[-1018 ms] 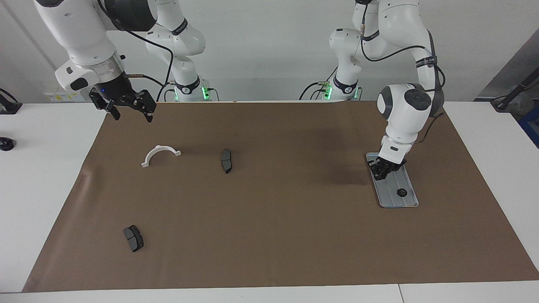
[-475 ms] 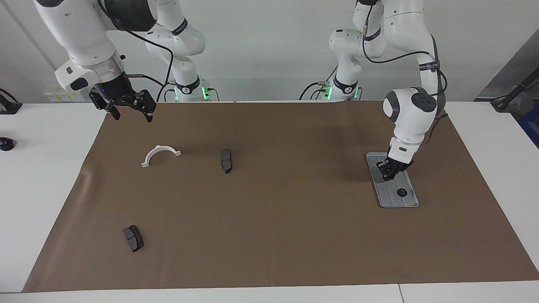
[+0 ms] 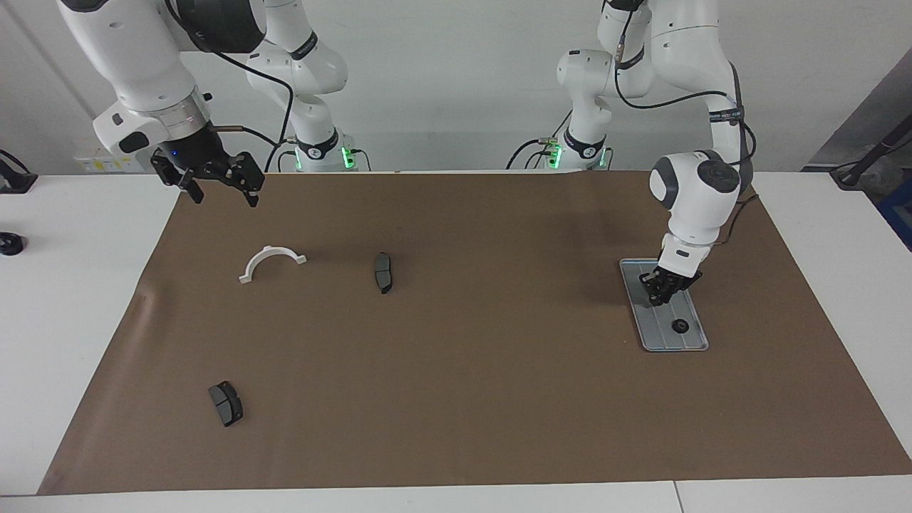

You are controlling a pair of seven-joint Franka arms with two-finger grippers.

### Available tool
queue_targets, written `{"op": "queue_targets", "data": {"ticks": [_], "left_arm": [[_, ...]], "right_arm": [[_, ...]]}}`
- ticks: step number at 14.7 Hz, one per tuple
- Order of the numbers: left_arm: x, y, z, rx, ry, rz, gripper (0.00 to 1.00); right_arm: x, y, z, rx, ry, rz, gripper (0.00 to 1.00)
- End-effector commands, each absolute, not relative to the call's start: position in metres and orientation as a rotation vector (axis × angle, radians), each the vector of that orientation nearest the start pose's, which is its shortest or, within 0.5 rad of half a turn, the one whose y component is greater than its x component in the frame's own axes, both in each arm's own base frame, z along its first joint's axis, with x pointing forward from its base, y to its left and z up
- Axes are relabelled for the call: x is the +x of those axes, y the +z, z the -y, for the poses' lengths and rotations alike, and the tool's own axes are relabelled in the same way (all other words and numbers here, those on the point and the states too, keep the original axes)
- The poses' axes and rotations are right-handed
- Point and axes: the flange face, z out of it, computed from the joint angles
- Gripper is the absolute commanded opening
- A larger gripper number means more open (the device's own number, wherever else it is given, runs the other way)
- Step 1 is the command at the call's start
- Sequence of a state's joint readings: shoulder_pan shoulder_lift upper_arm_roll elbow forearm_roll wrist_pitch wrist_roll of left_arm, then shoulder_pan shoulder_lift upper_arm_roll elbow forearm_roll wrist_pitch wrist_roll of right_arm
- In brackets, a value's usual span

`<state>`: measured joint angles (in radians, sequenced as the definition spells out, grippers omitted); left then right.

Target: Pick bearing gear from pile to tray

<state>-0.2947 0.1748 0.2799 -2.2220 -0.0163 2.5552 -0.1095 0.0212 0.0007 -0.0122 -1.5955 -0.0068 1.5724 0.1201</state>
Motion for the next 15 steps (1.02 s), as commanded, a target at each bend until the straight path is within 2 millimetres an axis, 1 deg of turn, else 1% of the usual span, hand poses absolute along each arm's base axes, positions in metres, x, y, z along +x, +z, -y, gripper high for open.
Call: {"op": "queue_targets", "data": {"ticks": [1, 3, 6, 8, 11, 13, 15], "left_arm": [[0.561, 0.319, 0.012, -3.094, -0.284, 0.113, 1.00], [0.563, 0.332, 0.015, -3.099, -0.281, 0.104, 1.00], [0.576, 0.374, 0.018, -3.107, -0.255, 0.047, 1.00], [0.583, 0.410, 0.020, -3.110, -0.240, -0.048, 1.00], [0.589, 0.468, 0.022, -3.115, -0.224, -0.111, 1.00], [0.588, 0.513, 0.017, -3.114, -0.237, -0.177, 1.00], [0.590, 0.550, 0.009, -3.111, -0.243, -0.187, 1.00]], "right_arm": [[0.548, 0.616, -0.003, -3.139, 0.048, -0.154, 1.00], [0.548, 0.615, -0.003, -3.139, 0.051, -0.154, 1.00], [0.548, 0.615, -0.004, -3.139, 0.051, -0.152, 1.00], [0.548, 0.616, -0.004, -3.139, 0.048, -0.152, 1.00], [0.548, 0.616, -0.004, -3.139, 0.048, -0.152, 1.00], [0.548, 0.615, -0.003, -3.139, 0.051, -0.154, 1.00], [0.548, 0.616, -0.004, -3.139, 0.048, -0.152, 1.00]]}}
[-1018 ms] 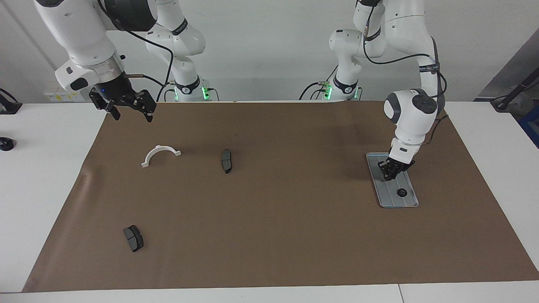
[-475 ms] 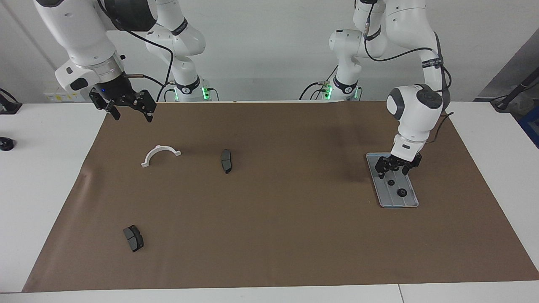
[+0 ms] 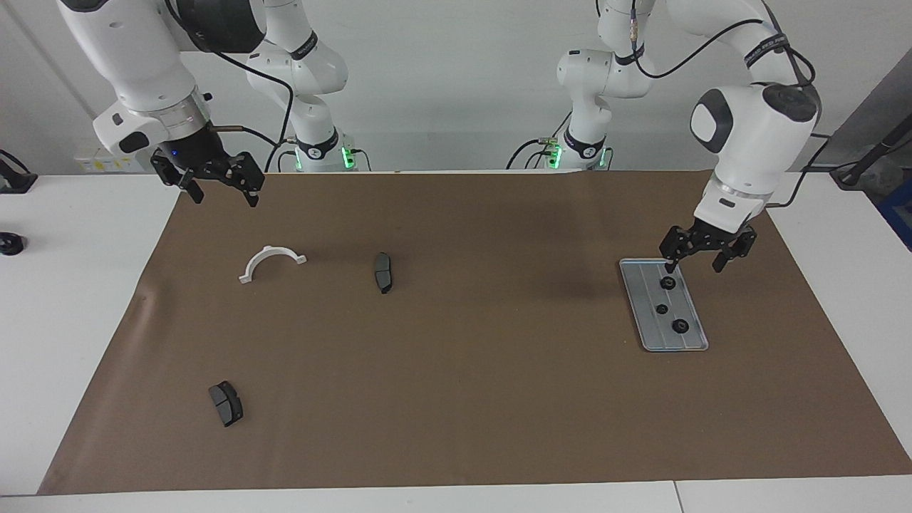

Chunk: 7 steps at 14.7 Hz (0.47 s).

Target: Pick bearing gear from pile to tray

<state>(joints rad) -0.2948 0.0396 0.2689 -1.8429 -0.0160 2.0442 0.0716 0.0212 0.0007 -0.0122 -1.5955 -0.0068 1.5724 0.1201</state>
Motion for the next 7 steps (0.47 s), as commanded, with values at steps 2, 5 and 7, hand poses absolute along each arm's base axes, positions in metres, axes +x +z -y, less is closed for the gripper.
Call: {"op": "queue_targets", "data": {"ticks": [2, 5, 7], "left_arm": [[0.591, 0.572, 0.001, -3.106, -0.266, -0.187, 1.00], [0.586, 0.603, -0.015, -3.108, -0.237, -0.154, 1.00], [0.586, 0.604, -0.009, -3.110, -0.225, -0.168, 1.00]], "right_arm": [[0.548, 0.615, -0.003, -3.139, 0.051, -0.154, 1.00], [0.548, 0.615, -0.003, -3.139, 0.051, -0.154, 1.00], [0.548, 0.615, -0.004, -3.139, 0.051, -0.152, 1.00]]}}
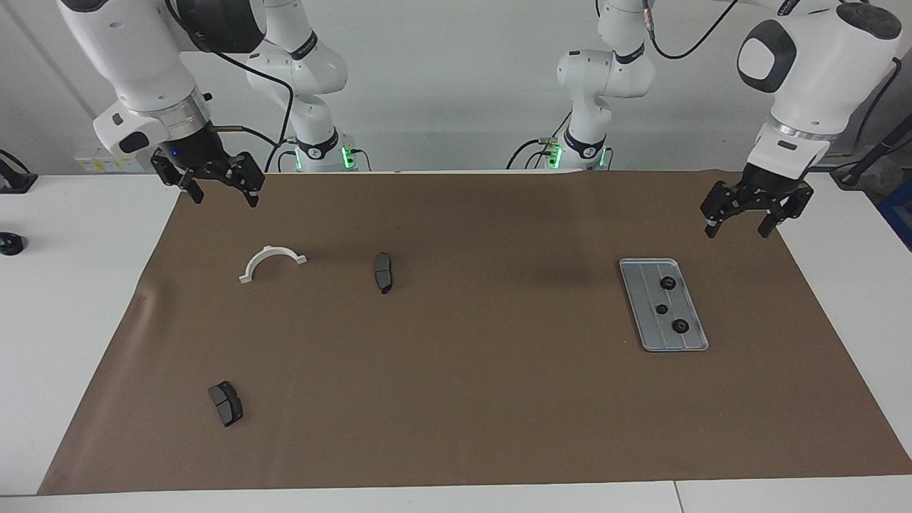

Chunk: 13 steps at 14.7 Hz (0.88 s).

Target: Pick bearing gear from pile to tray

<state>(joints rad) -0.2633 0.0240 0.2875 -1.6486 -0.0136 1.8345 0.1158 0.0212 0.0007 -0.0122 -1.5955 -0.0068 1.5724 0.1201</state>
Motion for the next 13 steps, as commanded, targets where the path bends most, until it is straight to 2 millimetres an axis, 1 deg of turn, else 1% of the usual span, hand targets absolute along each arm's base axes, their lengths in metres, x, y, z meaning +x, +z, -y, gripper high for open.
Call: {"op": "queue_targets", "data": {"ticks": [1, 3, 5, 6, 8, 11, 12, 13], "left_arm": [[0.586, 0.603, -0.007, -3.110, -0.233, -0.173, 1.00], [0.587, 0.602, -0.003, -3.111, -0.250, -0.175, 1.00], [0.586, 0.603, 0.008, -3.113, -0.258, -0.196, 1.00], [0.584, 0.604, 0.003, -3.115, -0.248, -0.186, 1.00], [0.580, 0.612, 0.007, -3.116, -0.250, -0.205, 1.00], [0.573, 0.610, 0.022, -3.125, -0.166, -0.249, 1.00], [0.570, 0.611, 0.022, -3.129, -0.138, -0.252, 1.00], [0.564, 0.616, 0.020, -3.132, -0.128, -0.250, 1.00]], "right_arm": [[0.548, 0.616, -0.004, -3.139, 0.048, -0.152, 1.00], [0.548, 0.615, -0.004, -3.139, 0.051, -0.152, 1.00], [0.548, 0.616, -0.004, -3.139, 0.048, -0.152, 1.00], [0.548, 0.616, -0.003, -3.139, 0.048, -0.154, 1.00], [0.548, 0.616, -0.005, -3.139, 0.048, -0.149, 1.00], [0.548, 0.616, -0.004, -3.139, 0.048, -0.152, 1.00], [0.548, 0.616, -0.003, -3.139, 0.048, -0.154, 1.00], [0.548, 0.616, -0.004, -3.139, 0.048, -0.152, 1.00]]}}
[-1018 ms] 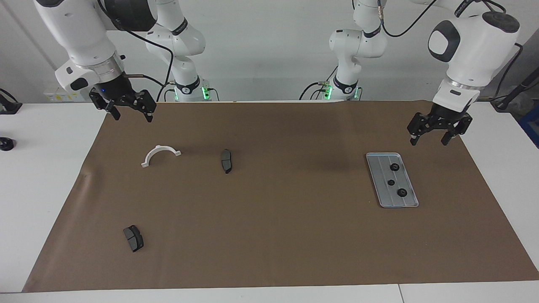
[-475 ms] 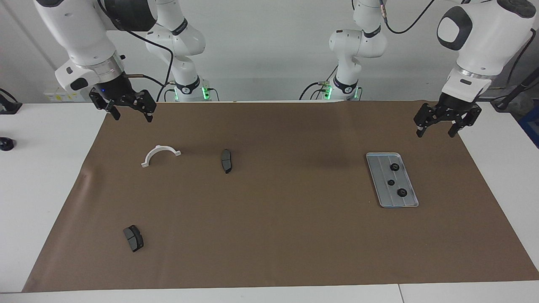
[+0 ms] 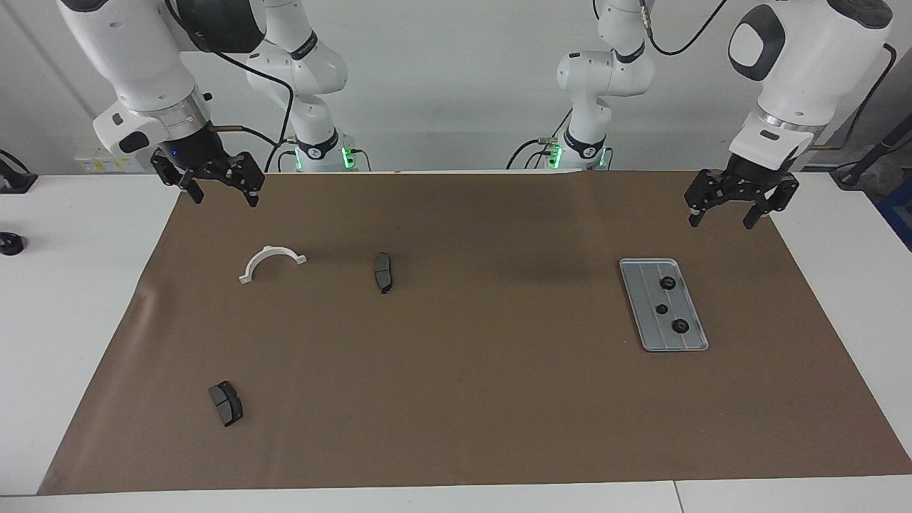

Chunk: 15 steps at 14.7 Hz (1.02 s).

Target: Pick bearing gear from pile to tray

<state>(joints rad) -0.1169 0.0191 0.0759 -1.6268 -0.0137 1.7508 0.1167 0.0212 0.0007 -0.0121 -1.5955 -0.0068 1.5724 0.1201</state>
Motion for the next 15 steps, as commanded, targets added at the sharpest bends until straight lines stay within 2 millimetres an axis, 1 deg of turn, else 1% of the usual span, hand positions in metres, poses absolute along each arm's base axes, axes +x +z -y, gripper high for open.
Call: {"op": "queue_targets", "data": {"ticks": [1, 3, 5, 8, 11, 12, 15], "left_arm": [[0.557, 0.625, 0.017, -3.140, -0.141, -0.242, 1.00], [0.549, 0.630, 0.017, -3.144, -0.103, -0.248, 1.00], [0.547, 0.628, 0.014, -3.146, -0.086, -0.241, 1.00], [0.544, 0.628, 0.021, -3.144, -0.076, -0.248, 1.00], [0.541, 0.627, 0.018, -3.145, -0.040, -0.236, 1.00], [0.541, 0.627, 0.021, -3.143, -0.035, -0.243, 1.00], [0.544, 0.625, 0.020, -3.133, -0.036, -0.236, 1.00]], "right_arm": [[0.548, 0.616, -0.004, -3.139, 0.048, -0.152, 1.00], [0.548, 0.616, -0.004, -3.139, 0.048, -0.152, 1.00], [0.548, 0.616, -0.004, -3.139, 0.048, -0.152, 1.00], [0.548, 0.616, -0.004, -3.139, 0.048, -0.152, 1.00], [0.548, 0.615, -0.004, -3.139, 0.051, -0.152, 1.00], [0.548, 0.616, -0.004, -3.139, 0.048, -0.152, 1.00], [0.548, 0.616, -0.003, -3.139, 0.048, -0.154, 1.00]]}}
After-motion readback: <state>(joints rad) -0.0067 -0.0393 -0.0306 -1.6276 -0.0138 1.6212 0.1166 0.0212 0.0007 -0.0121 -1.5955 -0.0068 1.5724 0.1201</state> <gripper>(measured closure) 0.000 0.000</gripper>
